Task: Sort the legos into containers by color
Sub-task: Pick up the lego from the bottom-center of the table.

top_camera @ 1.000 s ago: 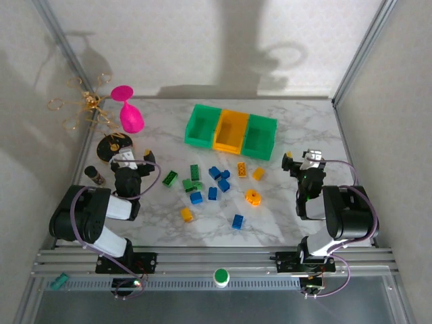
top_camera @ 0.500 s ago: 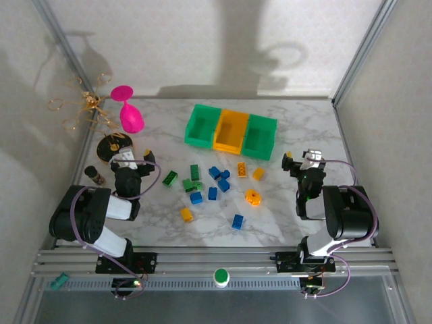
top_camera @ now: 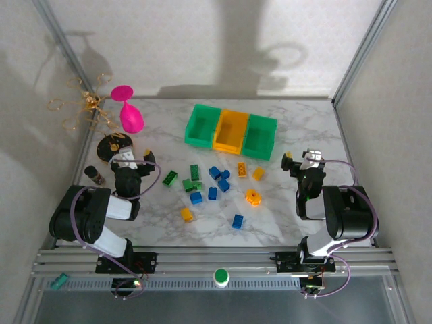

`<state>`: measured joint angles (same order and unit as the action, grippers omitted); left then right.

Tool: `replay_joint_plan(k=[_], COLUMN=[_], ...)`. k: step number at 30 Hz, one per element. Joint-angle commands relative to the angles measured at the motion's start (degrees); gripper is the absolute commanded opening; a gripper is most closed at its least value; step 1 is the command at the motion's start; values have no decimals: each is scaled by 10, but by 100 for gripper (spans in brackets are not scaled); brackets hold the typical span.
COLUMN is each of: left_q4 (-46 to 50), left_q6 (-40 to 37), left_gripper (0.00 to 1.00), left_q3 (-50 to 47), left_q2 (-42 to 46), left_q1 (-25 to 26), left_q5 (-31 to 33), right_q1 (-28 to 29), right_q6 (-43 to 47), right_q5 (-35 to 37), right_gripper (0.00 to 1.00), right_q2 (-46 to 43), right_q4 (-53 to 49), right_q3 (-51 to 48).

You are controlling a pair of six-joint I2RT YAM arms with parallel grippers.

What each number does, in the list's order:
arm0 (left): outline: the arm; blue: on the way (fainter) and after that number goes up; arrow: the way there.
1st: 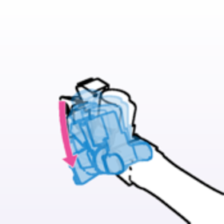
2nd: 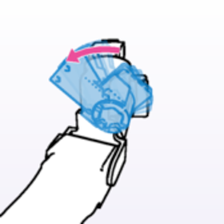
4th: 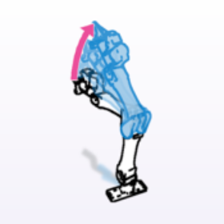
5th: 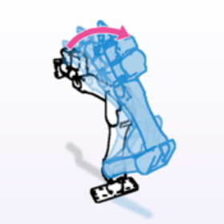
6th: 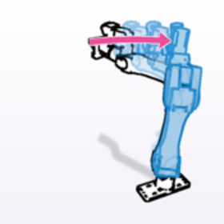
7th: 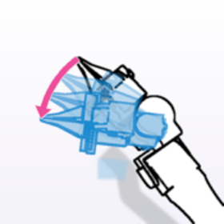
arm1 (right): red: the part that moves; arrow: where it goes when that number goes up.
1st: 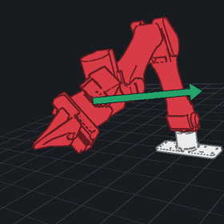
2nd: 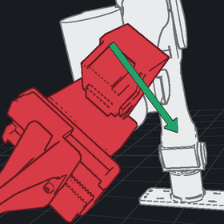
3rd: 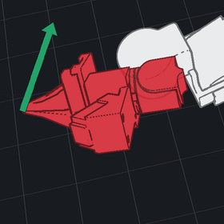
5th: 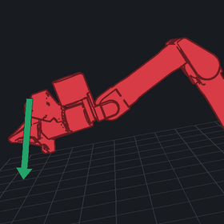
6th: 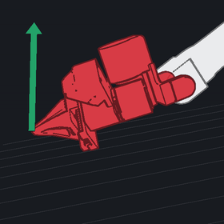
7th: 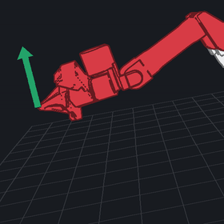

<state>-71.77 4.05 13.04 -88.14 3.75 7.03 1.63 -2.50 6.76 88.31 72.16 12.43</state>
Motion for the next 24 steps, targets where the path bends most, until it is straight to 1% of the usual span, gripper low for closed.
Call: replay_joint_plan(k=[1, 4, 5, 7, 9, 11, 13, 15, 18, 20, 21, 22, 24], left_q4=[33, 180, 205, 204, 210, 239, 269, 300, 339, 346, 375, 408, 438], left_q6=[-5, -24, -31, -30, -26, -22, -15, 8, 55, 109, 159, 194, 214], left_gripper=[99, 99, 99, 99, 99, 99, 99, 99, 99, 99, 99, 99, 99], left_q3=[22, 90, 101, 96, 87, 92, 100, 113, 132, 140, 151, 167, 180], left_q2=[19, 56, 69, 100, 140, 176, 213, 244, 285, 300, 306, 308, 319], left_q1=[-5, -5, -4, -3, -4, -5, -6, -8, -18, -24, -28, -28, -31], left_q5=[-12, -60, -73, -75, -69, -71, -88, -105, -154, -170, -142, -114, -99], right_q1=[-4, -4, -4, -3, -3, -4, -3, -4, -4, -4, -5, -5, -4], right_q6=[2, 6, 5, -3, -18, -34, -58, -90, -185, -201, -214, -221, -225], right_q5=[6, 1, 5, 19, 25, 14, 12, 26, 79, 66, 57, 46, 31], right_gripper=[99, 99, 99, 99, 99, 99, 99, 99, 99, 99, 99, 99, 99], right_q2=[-24, -64, -79, -112, -144, -176, -212, -252, -316, -341, -346, -344, -335], right_q4=[-27, -71, -80, -114, -167, -212, -246, -275, -376, -436, -476, -517, -579], right_q3=[12, 18, 18, 18, 51, 72, 85, 92, 116, 132, 146, 164, 196])
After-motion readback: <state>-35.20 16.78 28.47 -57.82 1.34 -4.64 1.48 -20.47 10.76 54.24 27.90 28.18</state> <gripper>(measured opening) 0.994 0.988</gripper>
